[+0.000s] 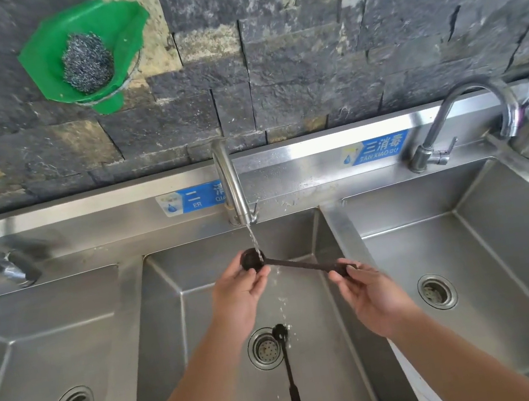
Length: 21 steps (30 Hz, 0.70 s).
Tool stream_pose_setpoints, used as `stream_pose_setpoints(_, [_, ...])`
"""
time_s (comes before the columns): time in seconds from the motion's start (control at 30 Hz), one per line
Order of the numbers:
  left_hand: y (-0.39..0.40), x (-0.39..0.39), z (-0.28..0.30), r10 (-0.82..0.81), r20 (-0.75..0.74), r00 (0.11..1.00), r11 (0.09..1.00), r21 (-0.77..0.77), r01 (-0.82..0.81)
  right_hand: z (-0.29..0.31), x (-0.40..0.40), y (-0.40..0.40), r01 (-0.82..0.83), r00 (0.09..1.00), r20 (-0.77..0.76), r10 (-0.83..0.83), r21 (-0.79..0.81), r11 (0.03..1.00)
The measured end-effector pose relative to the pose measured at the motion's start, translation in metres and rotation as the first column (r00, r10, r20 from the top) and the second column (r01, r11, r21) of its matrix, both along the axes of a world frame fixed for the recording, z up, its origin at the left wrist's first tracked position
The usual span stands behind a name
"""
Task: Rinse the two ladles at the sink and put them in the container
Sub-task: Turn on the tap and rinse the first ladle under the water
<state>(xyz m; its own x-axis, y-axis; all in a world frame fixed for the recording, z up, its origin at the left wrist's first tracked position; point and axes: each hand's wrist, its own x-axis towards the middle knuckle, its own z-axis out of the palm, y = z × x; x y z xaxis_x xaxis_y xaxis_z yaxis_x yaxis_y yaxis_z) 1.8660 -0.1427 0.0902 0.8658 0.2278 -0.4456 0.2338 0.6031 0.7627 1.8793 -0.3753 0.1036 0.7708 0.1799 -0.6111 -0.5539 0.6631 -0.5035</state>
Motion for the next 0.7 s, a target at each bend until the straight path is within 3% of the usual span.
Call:
stream_pose_setpoints(0.23, [-0.011, 0.014, 0.000, -0.022, -0.069, 0.997, 0.985, -0.174, 0.010, 0.008, -0.016, -0.012, 0.010, 0.989, 0.150, 0.000, -0.066, 0.998])
stream_pose_setpoints(0.33, [-0.010, 0.018, 0.005, -0.033, -0.139, 0.990, 0.976, -0.220, 0.001, 0.007, -0.024, -0.007, 0.017, 0.961, 0.273, 0.048, -0.231, 0.973])
stream_pose_setpoints(0.43, [-0.007, 0.019, 0.009, -0.068, -0.167, 0.984, 0.988, -0.150, 0.043, 0.002, -0.035, -0.004, 0.039, 0.890, 0.380, 0.254, -0.617, 0.786])
stream_pose_setpoints(0.53, [-0.003, 0.019, 0.010, -0.074, -0.200, 0.977, 0.995, -0.084, 0.058, -0.003, -0.043, -0.004, 0.106, 0.829, 0.401, 0.389, -0.797, 0.595])
stream_pose_setpoints(0.63, [-0.003, 0.019, 0.011, -0.095, -0.188, 0.977, 0.988, -0.140, 0.070, -0.010, -0.047, -0.008, 0.124, 0.864, 0.356, 0.355, -0.836, 0.535])
stream_pose_setpoints(0.7, [-0.005, 0.017, 0.011, -0.115, -0.165, 0.980, 0.978, -0.190, 0.083, -0.014, -0.047, -0.011, 0.137, 0.903, 0.347, 0.251, -0.790, 0.598])
